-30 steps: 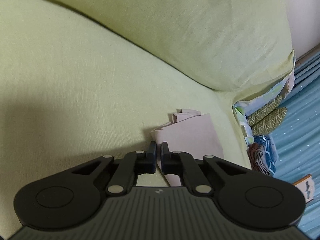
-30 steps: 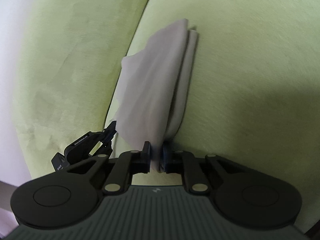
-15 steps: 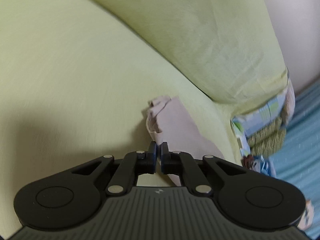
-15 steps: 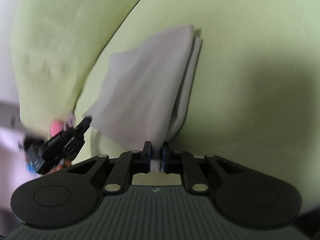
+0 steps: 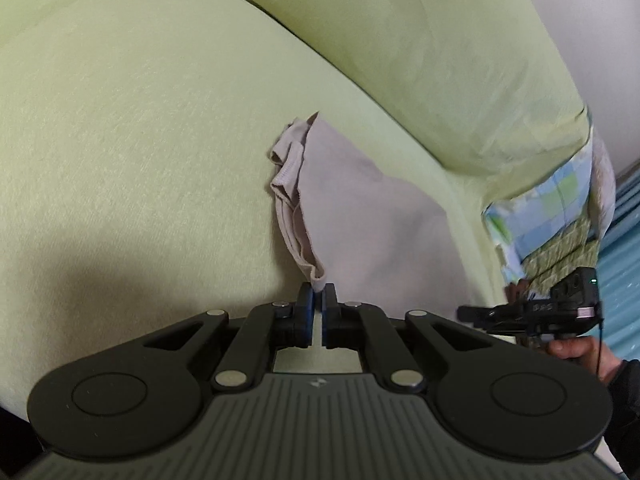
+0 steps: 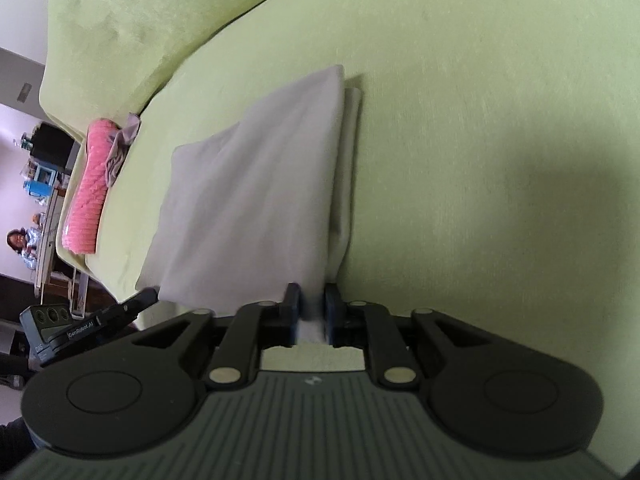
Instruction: Fold clothes
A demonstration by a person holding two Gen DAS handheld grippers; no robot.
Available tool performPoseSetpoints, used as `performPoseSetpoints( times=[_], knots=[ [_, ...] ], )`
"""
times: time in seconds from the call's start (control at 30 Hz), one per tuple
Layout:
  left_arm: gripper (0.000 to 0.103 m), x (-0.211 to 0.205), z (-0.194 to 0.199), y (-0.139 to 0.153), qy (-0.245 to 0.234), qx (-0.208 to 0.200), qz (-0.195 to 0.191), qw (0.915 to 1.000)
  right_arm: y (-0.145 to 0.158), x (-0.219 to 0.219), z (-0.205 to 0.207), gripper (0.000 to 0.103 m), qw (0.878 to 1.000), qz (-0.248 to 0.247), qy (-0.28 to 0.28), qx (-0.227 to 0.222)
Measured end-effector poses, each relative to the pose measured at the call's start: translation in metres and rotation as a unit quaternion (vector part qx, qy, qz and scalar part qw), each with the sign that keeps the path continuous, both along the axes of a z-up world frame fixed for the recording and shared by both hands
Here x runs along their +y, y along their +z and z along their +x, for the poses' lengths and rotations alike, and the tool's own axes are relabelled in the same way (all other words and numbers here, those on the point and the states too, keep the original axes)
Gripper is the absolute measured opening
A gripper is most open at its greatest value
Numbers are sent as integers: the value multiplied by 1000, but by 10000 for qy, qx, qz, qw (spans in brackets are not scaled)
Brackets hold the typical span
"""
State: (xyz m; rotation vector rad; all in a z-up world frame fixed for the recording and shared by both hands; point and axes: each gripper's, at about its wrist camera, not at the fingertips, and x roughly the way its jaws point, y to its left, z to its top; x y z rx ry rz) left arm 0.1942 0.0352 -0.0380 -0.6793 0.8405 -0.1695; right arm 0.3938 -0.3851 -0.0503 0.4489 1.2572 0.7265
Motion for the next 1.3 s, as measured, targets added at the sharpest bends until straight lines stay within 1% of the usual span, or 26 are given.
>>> performPoseSetpoints(
  times=[0.03,0.07,0.13,0.17,0.27,0.33,0.43,0.53,0.57,0.6,0.7,0.73,0.77,0.8,0.87,0.9,0.93,0.97,1.0,1.03,1.07,1.13,1.2,1.23,1.27,1.3],
  knots=[
    [2,2,0,4,-18,-2,118,9999,2,-7,-8,26,9994,-15,-298,-167],
    [2,4,-1,7,-27,-18,225,9997,6,-14,-15,29,9977,-56,-606,-313],
    [2,14,-4,20,-80,-121,546,9984,17,-28,-30,31,9912,-94,-1207,-531],
    [2,17,-4,25,-101,-179,635,9978,23,-34,-39,31,9875,-46,-1452,-613],
    [2,25,0,42,-223,-367,863,9953,30,-44,-62,33,9792,130,-1888,-730],
    [3,18,17,57,-606,-534,1012,9916,34,-40,-82,33,9730,269,-2136,-831],
    [25,-7,48,72,-1358,-778,1176,9807,37,-25,-110,33,9634,373,-2390,-1155],
    [26,-50,88,83,-2302,-978,1181,9610,39,-6,-129,33,9564,444,-2440,-1546],
    [26,-60,96,85,-2484,-1011,1227,9555,39,-1,-129,33,9554,497,-2417,-1622],
    [26,-73,107,86,-2753,-1024,1263,9475,36,12,-129,33,9566,528,-2330,-1671],
    [26,-117,146,82,-3731,-1006,1213,9143,27,34,-125,33,9605,357,-2182,-1687],
    [26,-133,160,78,-4052,-1016,1266,8997,23,39,-122,33,9611,331,-2160,-1688],
    [26,-146,169,74,-4258,-1032,1358,8886,21,41,-121,33,9613,321,-2157,-1684],
    [26,-153,175,70,-4389,-1013,1368,8823,19,42,-119,33,9614,284,-2153,-1690],
    [26,-170,195,51,-4768,-918,1475,8617,16,44,-117,33,9615,243,-2148,-1698],
    [26,-173,200,43,-4869,-890,1612,8538,15,44,-117,33,9612,258,-2148,-1711],
    [25,-172,203,37,-4927,-893,1716,8484,15,45,-118,33,9608,272,-2140,-1743],
    [14,-167,205,33,-4936,-935,1783,8460,14,47,-118,33,9605,273,-2126,-1774],
    [10,-162,207,28,-4945,-977,1849,8436,12,48,-119,33,9600,275,-2105,-1827],
    [5,-153,212,25,-4883,-1021,1896,8457,9,48,-120,33,9592,279,-2082,-1893],
    [5,-142,218,24,-4783,-1055,1914,8506,8,49,-120,33,9581,289,-2085,-1941],
    [5,-130,223,27,-4622,-1111,1998,8568,3,48,-125,33,9531,334,-2161,-2092],
    [5,-125,227,31,-4413,-1178,2155,8631,0,45,-131,33,9501,340,-2181,-2206],
    [5,-124,229,37,-4274,-1255,2172,8685,1,47,-132,33,9493,283,-2171,-2255],
    [7,-125,230,44,-4245,-1359,2051,8714,2,50,-133,33,9482,197,-2155,-2326],
    [8,-129,230,48,-4305,-1431,1944,8697,6,54,-135,33,9460,25,-2095,-2473]
  ],
)
